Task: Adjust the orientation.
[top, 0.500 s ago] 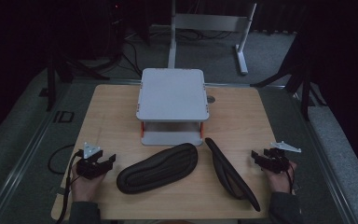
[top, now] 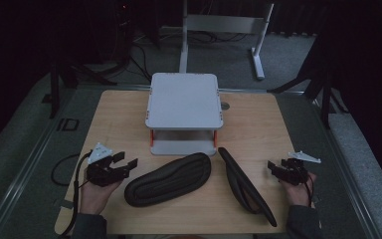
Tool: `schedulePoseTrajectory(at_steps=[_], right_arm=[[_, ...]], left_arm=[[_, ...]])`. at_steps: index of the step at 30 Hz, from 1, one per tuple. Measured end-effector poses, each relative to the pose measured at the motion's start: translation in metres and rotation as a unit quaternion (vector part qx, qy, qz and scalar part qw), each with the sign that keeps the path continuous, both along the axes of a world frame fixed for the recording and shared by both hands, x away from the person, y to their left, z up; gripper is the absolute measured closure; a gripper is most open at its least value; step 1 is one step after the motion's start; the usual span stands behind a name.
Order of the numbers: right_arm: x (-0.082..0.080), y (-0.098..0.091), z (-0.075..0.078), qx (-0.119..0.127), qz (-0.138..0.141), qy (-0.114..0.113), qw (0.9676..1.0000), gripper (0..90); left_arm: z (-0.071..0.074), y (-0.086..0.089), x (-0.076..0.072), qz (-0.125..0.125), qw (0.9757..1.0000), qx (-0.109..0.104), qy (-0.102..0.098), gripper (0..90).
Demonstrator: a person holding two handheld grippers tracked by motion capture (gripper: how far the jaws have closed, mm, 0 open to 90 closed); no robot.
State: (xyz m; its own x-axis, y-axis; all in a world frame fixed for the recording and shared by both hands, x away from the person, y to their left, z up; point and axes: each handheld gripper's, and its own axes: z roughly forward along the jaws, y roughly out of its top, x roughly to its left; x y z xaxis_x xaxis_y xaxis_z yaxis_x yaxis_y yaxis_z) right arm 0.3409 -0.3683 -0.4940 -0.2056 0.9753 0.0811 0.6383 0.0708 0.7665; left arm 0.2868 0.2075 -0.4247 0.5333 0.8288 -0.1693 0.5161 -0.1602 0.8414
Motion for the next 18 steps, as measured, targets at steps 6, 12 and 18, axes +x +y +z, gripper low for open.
schedulePoseTrajectory(at_steps=[6, 12, 18], right_arm=[[0.0, -0.001, 0.0, 0.001, -0.001, -0.001, 1.0, 37.6], [0.0, 0.0, 0.0, -0.002, 0.002, 0.0, 1.0, 37.4], [0.0, 0.0, 0.0, -0.002, 0.002, 0.0, 1.0, 37.3]], left_arm=[[-0.012, -0.012, -0.004, -0.056, 0.998, -0.016, 0.026, 35.0], [-0.023, -0.016, -0.006, -0.077, 0.9961, -0.007, 0.043, 29.7], [-0.035, -0.02, -0.008, -0.085, 0.9944, -0.006, 0.062, 29.4]])
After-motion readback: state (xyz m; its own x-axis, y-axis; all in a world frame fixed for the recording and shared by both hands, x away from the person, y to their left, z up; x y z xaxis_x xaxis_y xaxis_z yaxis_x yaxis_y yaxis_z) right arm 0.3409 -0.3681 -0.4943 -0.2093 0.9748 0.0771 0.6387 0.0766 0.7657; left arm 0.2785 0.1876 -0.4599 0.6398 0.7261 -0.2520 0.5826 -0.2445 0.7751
